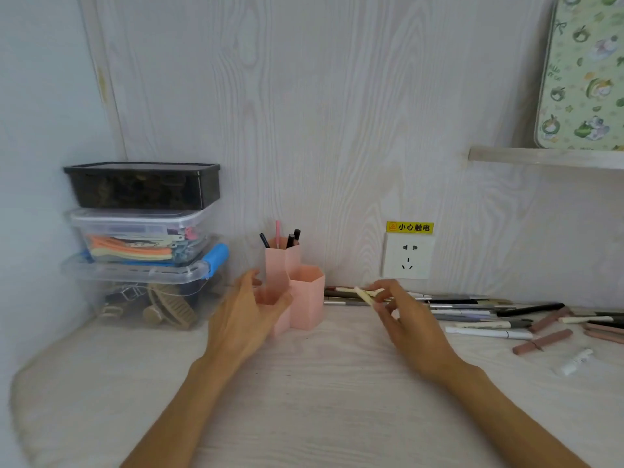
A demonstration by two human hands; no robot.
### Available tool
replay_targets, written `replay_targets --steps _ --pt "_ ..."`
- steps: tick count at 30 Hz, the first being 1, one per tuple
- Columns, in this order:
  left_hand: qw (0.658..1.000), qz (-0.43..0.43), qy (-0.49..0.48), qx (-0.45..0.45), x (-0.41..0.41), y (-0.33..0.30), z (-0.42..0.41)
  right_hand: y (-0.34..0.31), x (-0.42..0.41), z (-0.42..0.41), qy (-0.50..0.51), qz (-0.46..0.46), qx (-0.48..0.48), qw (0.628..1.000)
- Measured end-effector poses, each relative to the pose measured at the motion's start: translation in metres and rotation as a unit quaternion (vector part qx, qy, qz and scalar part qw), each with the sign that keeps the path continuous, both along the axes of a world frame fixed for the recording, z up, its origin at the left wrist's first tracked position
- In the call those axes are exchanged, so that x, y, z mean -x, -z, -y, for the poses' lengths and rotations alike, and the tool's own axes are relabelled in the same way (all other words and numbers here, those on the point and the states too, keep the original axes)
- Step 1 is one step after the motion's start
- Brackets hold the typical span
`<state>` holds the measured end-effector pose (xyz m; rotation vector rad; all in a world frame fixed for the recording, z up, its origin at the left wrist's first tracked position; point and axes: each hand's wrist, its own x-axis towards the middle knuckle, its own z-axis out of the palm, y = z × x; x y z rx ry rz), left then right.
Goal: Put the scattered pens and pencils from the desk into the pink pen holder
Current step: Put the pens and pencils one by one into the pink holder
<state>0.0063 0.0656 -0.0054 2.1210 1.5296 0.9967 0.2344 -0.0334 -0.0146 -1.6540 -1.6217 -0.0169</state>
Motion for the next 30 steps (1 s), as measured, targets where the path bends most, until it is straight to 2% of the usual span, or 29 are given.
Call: replay_targets --steps 2,4,7,9,11,13,15,19,22,24,26,30 --pt "0.999 -0.029 0.006 0.022 0.006 0.001 -0.001 -0.006 0.005 -0.001 -0.002 -0.086 -0.031 0.996" --pt "0.999 -0.015 0.019 0.047 0.010 0.001 -0.002 -0.015 0.013 -0.002 -0.007 -0.148 -0.050 0.988" --pt "0.996 0.030 0.041 0.069 0.015 0.003 -0.002 -0.044 0.038 -0.009 -0.063 -0.156 -0.053 0.984" --pt "0.993 0.062 0.051 0.087 0.018 0.005 -0.003 -0.070 0.062 -0.015 -0.136 -0.103 -0.039 0.985" --pt "0.989 0.089 0.056 0.102 0.017 0.007 -0.003 -0.093 0.084 -0.026 -0.170 0.050 0.003 0.984" --pt "0.986 0.106 0.051 0.115 0.016 0.009 -0.005 -0.109 0.102 -0.042 -0.149 0.246 0.063 0.956" --pt "0.986 0.107 0.047 0.120 0.014 0.010 -0.007 -0.117 0.114 -0.060 -0.121 0.349 0.132 0.920" --pt "0.988 0.104 0.055 0.099 0.014 0.013 -0.009 -0.129 0.132 -0.085 -0.079 0.390 0.269 0.877" --pt "0.984 0.169 0.052 0.026 0.014 0.009 -0.008 -0.137 0.144 -0.091 -0.073 0.407 0.321 0.852" --pt "0.978 0.202 0.034 -0.031 0.013 0.005 -0.008 -0.139 0.146 -0.093 -0.065 0.406 0.334 0.848" --pt "0.978 0.194 0.032 -0.062 0.013 0.003 -0.008 -0.139 0.145 -0.096 -0.063 0.407 0.328 0.850" --pt "0.976 0.198 0.047 -0.080 0.008 0.003 -0.009 -0.141 0.138 -0.097 -0.070 0.354 0.310 0.879"
